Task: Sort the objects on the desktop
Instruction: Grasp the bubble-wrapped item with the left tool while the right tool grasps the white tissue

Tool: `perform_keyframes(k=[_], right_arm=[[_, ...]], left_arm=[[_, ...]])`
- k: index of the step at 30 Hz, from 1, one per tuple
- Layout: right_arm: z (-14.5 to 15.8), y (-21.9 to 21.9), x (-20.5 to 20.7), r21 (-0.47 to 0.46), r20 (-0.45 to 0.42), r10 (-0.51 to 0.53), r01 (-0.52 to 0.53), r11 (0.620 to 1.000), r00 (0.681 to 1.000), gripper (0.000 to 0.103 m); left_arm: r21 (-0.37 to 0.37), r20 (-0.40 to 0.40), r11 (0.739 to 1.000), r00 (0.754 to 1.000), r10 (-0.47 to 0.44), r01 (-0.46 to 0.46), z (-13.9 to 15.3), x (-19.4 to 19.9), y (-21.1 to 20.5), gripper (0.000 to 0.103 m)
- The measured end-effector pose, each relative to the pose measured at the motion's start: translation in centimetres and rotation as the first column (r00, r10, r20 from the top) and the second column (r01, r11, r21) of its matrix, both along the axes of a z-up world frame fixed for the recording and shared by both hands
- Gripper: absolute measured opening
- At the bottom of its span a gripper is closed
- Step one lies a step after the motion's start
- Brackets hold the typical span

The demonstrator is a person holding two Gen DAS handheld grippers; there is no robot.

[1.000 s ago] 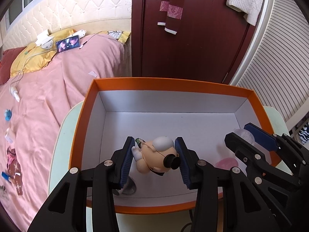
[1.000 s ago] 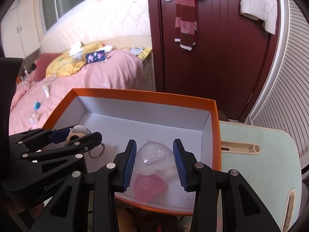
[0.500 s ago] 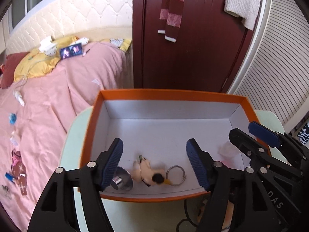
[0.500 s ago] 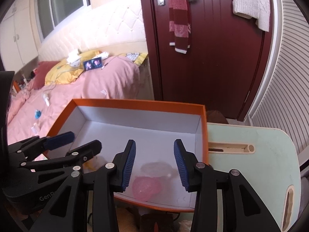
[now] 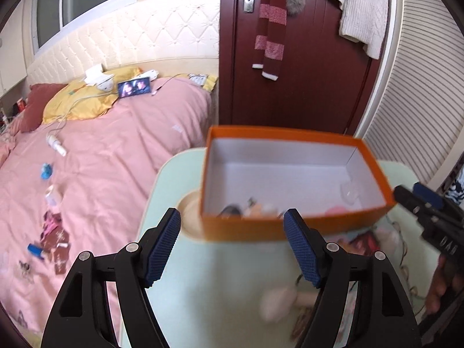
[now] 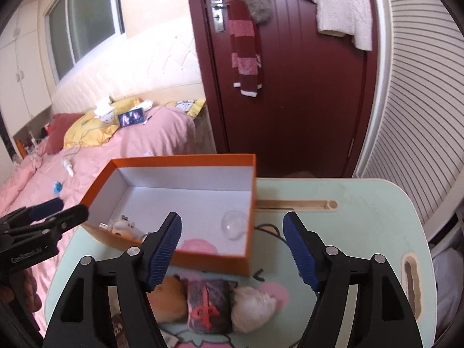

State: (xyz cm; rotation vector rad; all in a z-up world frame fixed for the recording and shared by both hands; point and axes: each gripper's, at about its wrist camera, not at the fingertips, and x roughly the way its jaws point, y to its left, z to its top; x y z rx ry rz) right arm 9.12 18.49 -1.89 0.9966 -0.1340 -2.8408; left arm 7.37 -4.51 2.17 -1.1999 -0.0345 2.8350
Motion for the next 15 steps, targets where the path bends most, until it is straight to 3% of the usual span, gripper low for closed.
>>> perform_keyframes(k=[6,15], right_arm=[[-2.3,1.6,3.2,0.021,0.058,-0.035,0.034,0.999,0.998,0.076],[-5.6,3.2,5.9,-0.020,0.167,-0.049,0.053,0.998,0.985,0.077]], left_arm=[[-0.022,0.073,0.999,0.997,-0.026,0.027,-2.9,3.6,-0.7,0.074],[-0.043,0.063,0.986,0.985,-0.159,0.162,-3.8,4.2,2.5,0.074]])
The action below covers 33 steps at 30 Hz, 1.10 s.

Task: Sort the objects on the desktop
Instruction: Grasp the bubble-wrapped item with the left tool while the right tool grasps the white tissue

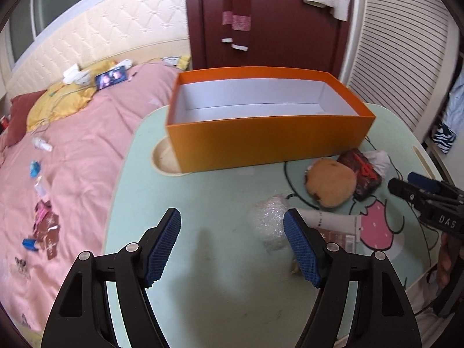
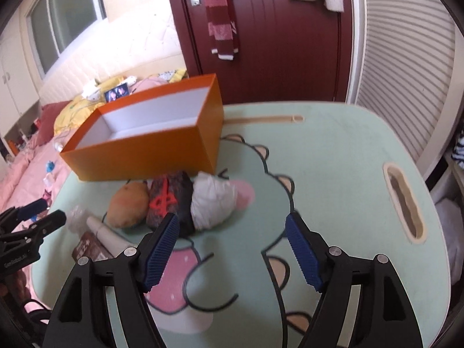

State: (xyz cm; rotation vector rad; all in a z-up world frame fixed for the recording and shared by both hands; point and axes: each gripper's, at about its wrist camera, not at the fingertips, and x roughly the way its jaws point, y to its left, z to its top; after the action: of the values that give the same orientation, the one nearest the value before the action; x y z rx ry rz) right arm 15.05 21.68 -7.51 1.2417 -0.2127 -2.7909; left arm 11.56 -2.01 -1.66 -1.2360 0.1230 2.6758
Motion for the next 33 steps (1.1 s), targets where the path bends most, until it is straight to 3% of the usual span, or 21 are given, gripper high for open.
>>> perform_keyframes(k=[10,15,17,19,20,24,29,33], right_arm=[[0.7,1.2,-1.7,-0.070,-0.012,-0.049,0.048,0.996,0.999,0.074],[0.3,0.5,-3.8,-0.084,0.028,-0.024,0.026,0.996,0.999,0.059],[-0.4,-0.3,-4.5,-0.046,0.062,-0.013,0.016,0.999,0.998,0.052],[-0.5,-1.2,-4.6,0.016,0.058,0.002,-0.003,1.000,0.998,0.031],[-0.6,-1.5,-4.5,0.037,0.056,0.012,-0.014,0.999,0.998,0.028],[-0.8,-1.7,-3.7,0.119,0.020,0.009,-0.011,0.993,1.000,0.028],[-1.1,-1.6,-3.3,0.148,-0.006,0.005,-0.005,0.989,1.000,0.030],[-1.3,-1.5,-3.3,0.162,-0.013,-0.014,0.016,0.987,1.000,0.043]], left_arm=[[0.020,-0.008,0.998,0.998,-0.057,0.057,0.5,-1.2,2.1,0.074],[0.025,0.012,0.998,0.998,-0.062,0.062,0.0,-2.0,2.5,0.074],[0.008,0.032,0.999,0.998,-0.050,0.050,-0.7,-2.5,2.4,0.074],[0.006,0.055,1.000,0.998,-0.026,0.025,-1.4,-2.8,1.8,0.074],[0.011,0.065,1.000,0.998,-0.012,0.012,-1.8,-2.8,1.4,0.074],[0.021,0.095,0.999,0.995,0.035,-0.037,-3.1,-2.7,-0.3,0.073],[0.005,0.029,0.999,0.999,0.035,-0.035,-3.6,-1.6,-1.0,0.073],[0.010,-0.002,0.999,0.999,0.049,-0.049,-3.7,-1.0,-1.2,0.072]])
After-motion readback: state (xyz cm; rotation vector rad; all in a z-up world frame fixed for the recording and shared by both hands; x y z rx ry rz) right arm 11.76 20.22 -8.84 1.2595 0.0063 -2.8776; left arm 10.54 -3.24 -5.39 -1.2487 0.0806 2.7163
